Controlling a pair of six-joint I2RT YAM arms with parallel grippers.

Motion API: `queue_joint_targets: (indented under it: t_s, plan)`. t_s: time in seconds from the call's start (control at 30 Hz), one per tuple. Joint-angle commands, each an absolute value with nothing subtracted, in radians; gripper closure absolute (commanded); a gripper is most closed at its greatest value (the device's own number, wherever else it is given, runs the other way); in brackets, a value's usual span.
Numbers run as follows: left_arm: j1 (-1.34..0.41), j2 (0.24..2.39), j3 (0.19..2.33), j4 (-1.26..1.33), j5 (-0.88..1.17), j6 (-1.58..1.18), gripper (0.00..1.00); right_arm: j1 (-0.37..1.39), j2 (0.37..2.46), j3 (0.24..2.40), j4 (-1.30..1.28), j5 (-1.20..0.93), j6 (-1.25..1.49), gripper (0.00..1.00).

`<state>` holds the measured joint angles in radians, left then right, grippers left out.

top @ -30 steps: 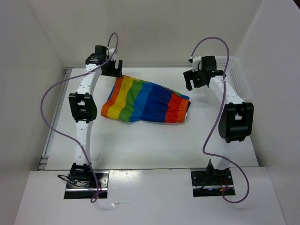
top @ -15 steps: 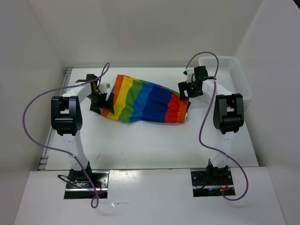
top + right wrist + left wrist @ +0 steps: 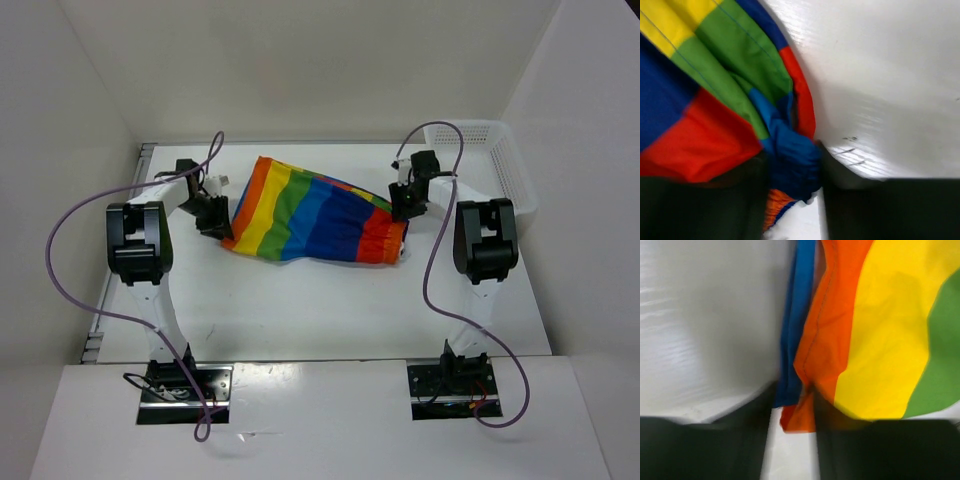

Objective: Fold and stack the shorts
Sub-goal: Fold the shorts

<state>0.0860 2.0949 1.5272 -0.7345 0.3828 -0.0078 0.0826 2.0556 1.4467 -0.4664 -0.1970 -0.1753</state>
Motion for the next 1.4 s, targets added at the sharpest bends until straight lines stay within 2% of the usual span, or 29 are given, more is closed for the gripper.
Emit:
queue_joint_targets:
  t_s: [0.0, 0.07, 0.1, 0.13, 0.17, 0.4, 0.57, 0.77, 0.8, 0.83, 0.87, 0.9, 0.97, 1.0, 1.07, 1.17, 1.2, 1.3, 1.37]
  plan:
    - [0.081, 2.183, 1.465, -0.746, 0.432, 0.000, 0.70, 0.087, 2.120, 1.477, -0.465, -0.202, -0.173, 0.67]
    - [0.081, 2.183, 1.444, -0.746, 0.454, 0.000, 0.86, 0.087, 2.149, 1.509, -0.465, -0.218, -0.173, 0.81]
    - [0.081, 2.183, 1.443, -0.746, 0.454, 0.000, 0.94, 0.087, 2.149, 1.544, -0.465, -0.233, -0.173, 0.92]
    - [0.081, 2.183, 1.419, -0.746, 0.454, 0.000, 1.00, 0.087, 2.161, 1.561, -0.474, -0.242, -0.173, 0.96]
    - [0.081, 2.166, 1.410, -0.746, 0.454, 0.000, 1.00, 0.087, 2.161, 1.595, -0.474, -0.242, -0.173, 0.99]
    - [0.123, 2.013, 1.255, -0.746, 0.373, 0.000, 1.00, 0.116, 2.189, 1.718, -0.465, -0.265, -0.163, 1.00]
    - [0.133, 1.928, 1.169, -0.746, 0.224, 0.000, 1.00, 0.126, 2.209, 1.769, -0.456, -0.229, -0.163, 1.00]
    - [0.133, 1.864, 1.147, -0.749, 0.222, 0.000, 1.00, 0.137, 2.218, 1.801, -0.437, -0.207, -0.172, 1.00]
    - [0.133, 1.864, 1.137, -0.749, 0.210, 0.000, 1.00, 0.137, 2.218, 1.801, -0.437, -0.193, -0.172, 0.98]
    - [0.133, 1.853, 1.137, -0.749, 0.210, 0.000, 1.00, 0.137, 2.218, 1.812, -0.437, -0.193, -0.172, 0.60]
    - [0.133, 1.842, 1.137, -0.749, 0.210, 0.000, 1.00, 0.137, 2.208, 1.822, -0.437, -0.193, -0.172, 0.34]
    - [0.133, 1.842, 1.137, -0.749, 0.231, 0.000, 1.00, 0.137, 2.207, 1.822, -0.437, -0.193, -0.172, 0.18]
    - [0.133, 1.833, 1.150, -0.770, 0.265, 0.000, 0.92, 0.137, 2.158, 1.832, -0.437, -0.206, -0.161, 0.00]
    - [0.133, 1.824, 1.150, -0.770, 0.278, 0.000, 0.84, 0.137, 2.134, 1.822, -0.437, -0.206, -0.150, 0.00]
    - [0.133, 1.824, 1.166, -0.779, 0.287, 0.000, 0.76, 0.137, 2.037, 1.796, -0.437, -0.183, -0.088, 0.00]
    - [0.133, 1.804, 1.166, -0.779, 0.287, 0.000, 0.60, 0.123, 1.880, 1.683, -0.465, -0.182, 0.074, 0.00]
    - [0.133, 1.793, 1.157, -0.779, 0.287, 0.000, 0.55, 0.112, 1.843, 1.587, -0.492, -0.192, 0.113, 0.00]
    - [0.133, 1.784, 1.157, -0.779, 0.249, 0.000, 0.44, 0.112, 1.729, 1.362, -0.514, -0.239, 0.276, 0.00]
    - [0.143, 1.784, 1.166, -0.779, 0.212, 0.000, 0.40, 0.112, 1.704, 1.258, -0.500, -0.291, 0.378, 0.00]
